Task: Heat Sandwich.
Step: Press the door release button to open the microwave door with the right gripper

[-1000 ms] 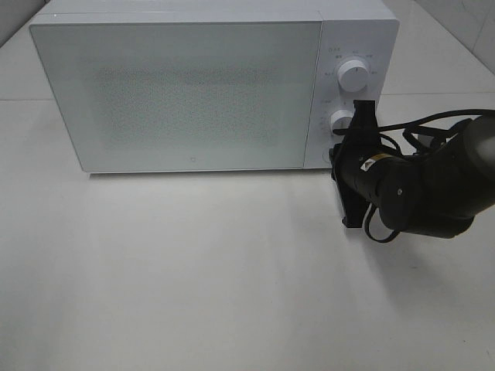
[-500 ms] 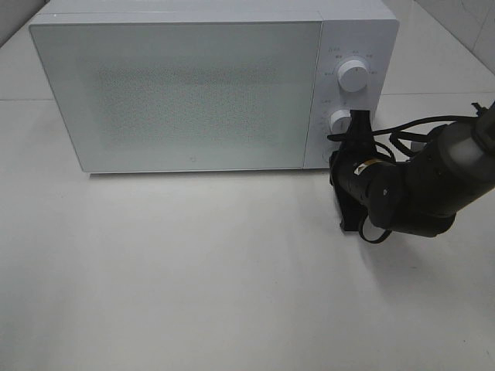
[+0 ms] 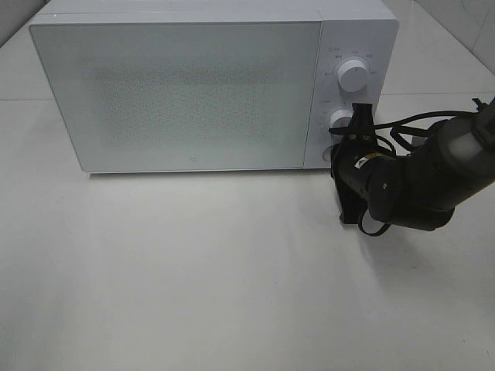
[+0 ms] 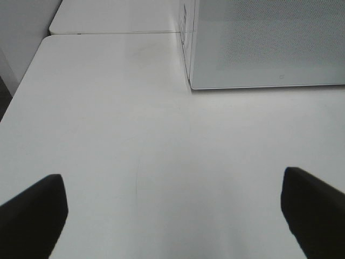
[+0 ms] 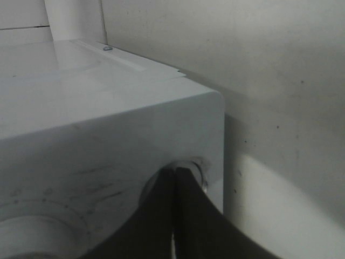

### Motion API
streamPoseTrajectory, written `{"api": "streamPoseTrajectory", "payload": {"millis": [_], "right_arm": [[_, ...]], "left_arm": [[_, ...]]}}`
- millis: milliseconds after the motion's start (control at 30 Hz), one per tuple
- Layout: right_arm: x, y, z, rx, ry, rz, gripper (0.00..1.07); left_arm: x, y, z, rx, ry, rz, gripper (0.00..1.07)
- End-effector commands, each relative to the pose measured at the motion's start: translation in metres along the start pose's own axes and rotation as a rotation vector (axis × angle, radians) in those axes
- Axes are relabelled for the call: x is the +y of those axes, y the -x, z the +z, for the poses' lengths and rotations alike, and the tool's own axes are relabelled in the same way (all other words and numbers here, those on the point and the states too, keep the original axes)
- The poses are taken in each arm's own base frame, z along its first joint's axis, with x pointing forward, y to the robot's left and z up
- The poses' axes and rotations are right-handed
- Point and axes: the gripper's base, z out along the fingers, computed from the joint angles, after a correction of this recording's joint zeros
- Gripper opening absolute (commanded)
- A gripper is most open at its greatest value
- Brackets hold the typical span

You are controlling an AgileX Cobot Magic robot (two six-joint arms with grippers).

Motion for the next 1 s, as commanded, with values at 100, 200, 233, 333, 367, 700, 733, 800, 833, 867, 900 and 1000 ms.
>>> {"api": "streamPoseTrajectory", "payload": {"millis": [100,200,233,333,367,700,733,800,833,867,900,1000], "right_arm": [[0.014,-0.002,0.002,0.016,0.080,0.012,0.00],[0.014,-0.002,0.002,0.014,0.077,0.019,0.00],[0.014,-0.002,0.002,0.013,0.082,0.020,0.00],[0.019,-0.002,0.003,0.010,0.116,0.021,0.00],[0.019,-0.002,0.003,0.010,0.116,0.021,0.00],[0.030,-0.007,0.022,-0.014,0.293,0.014,0.00],[0.031,-0.007,0.023,-0.017,0.314,0.014,0.00],[0.033,-0.008,0.025,-0.019,0.338,0.012,0.00],[0.033,-0.008,0.025,-0.019,0.338,0.012,0.00],[0.034,-0.008,0.026,-0.020,0.338,0.004,0.01],[0.034,-0.008,0.026,-0.021,0.340,-0.001,0.01],[0.034,-0.008,0.026,-0.021,0.340,-0.001,0.01]], "left_arm": [[0.000,-0.002,-0.003,-0.022,0.002,-0.004,1.03],[0.000,-0.002,-0.003,-0.022,0.002,-0.004,1.03],[0.000,-0.002,-0.003,-0.022,0.002,-0.004,1.03],[0.000,-0.002,-0.003,-0.022,0.002,-0.004,1.03],[0.000,-0.002,-0.003,-0.022,0.002,-0.004,1.03],[0.000,-0.002,-0.003,-0.022,0.002,-0.004,1.03],[0.000,-0.002,-0.003,-0.022,0.002,-0.004,1.03],[0.000,-0.002,-0.003,-0.022,0.002,-0.004,1.03],[0.000,-0.002,-0.003,-0.022,0.002,-0.004,1.03],[0.000,-0.002,-0.003,-0.022,0.002,-0.004,1.03],[0.000,-0.002,-0.003,-0.022,0.002,-0.004,1.03],[0.000,-0.002,-0.003,-0.022,0.002,-0.004,1.03]]}}
